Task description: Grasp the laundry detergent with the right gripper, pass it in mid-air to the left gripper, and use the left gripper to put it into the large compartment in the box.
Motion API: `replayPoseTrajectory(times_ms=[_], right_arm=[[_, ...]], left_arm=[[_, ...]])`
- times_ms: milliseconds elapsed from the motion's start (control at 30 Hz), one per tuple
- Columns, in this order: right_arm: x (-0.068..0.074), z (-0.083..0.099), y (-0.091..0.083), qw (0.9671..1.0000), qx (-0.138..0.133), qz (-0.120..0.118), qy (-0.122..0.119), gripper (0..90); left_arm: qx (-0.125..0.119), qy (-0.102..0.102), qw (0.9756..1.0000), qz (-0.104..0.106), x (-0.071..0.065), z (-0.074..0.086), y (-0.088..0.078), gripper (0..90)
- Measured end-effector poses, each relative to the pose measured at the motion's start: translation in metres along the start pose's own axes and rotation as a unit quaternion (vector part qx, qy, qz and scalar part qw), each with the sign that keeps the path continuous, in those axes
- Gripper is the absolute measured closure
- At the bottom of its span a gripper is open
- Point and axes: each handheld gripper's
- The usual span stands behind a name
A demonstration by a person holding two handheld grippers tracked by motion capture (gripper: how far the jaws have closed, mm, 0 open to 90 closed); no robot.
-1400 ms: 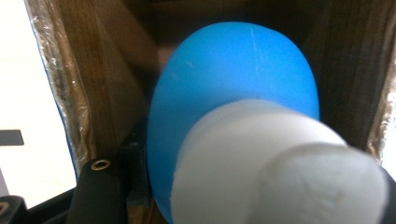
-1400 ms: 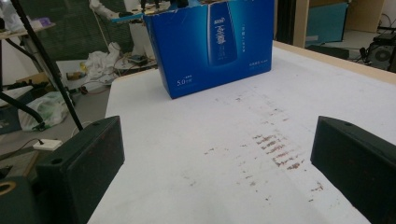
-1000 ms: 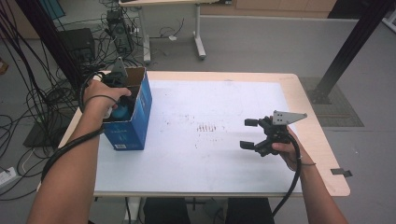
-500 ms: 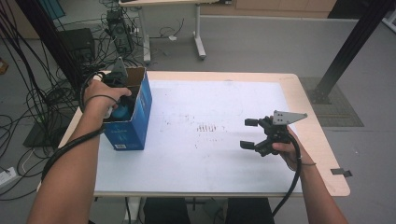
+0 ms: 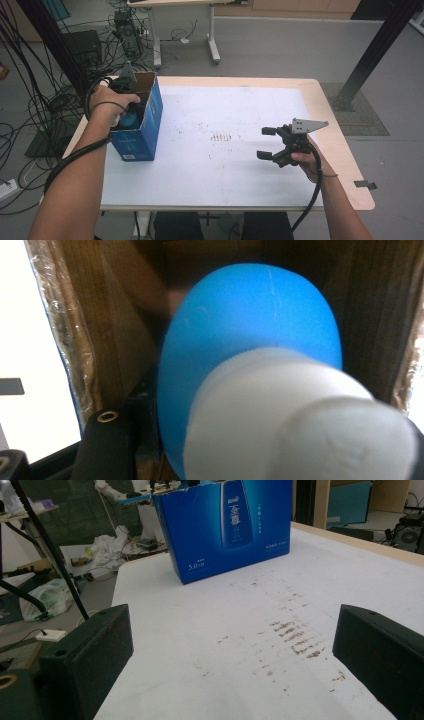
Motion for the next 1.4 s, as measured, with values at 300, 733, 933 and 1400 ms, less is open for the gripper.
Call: replayPoseTrajectory(times_ms=[300, 733, 933, 1400], right_arm=[[-0.0001, 0.0001, 0.0001, 1.0000, 0.000, 0.000, 0.000, 2.8], [-0.0003, 0.0016, -0.0003, 1.0000, -0.003, 0.002, 0.003, 2.8], [-0.0002, 0.0023, -0.0010, 1.0000, -0.002, 0.003, 0.003, 2.8], [-0.0001, 0.0037, 0.0007, 1.0000, 0.001, 0.003, 0.004, 2.8]], left_arm=[[0.002, 0.001, 1.0000, 0.001, 0.0002, -0.0003, 0.0000, 37.1], [0.001, 0.000, 1.0000, 0.001, 0.0003, 0.0000, 0.0003, 37.1], [0.004, -0.002, 1.0000, 0.002, 0.0006, -0.0002, 0.0001, 37.0], [0.008, -0.002, 0.9999, 0.006, 0.0011, 0.0003, 0.0003, 32.3]])
Point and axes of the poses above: each handheld gripper's, and its own axes: y roughly forward along the jaws, z roughly out of its underside, x roughly to its left, and after that the axes turned 9 degrees about -y, right-handed
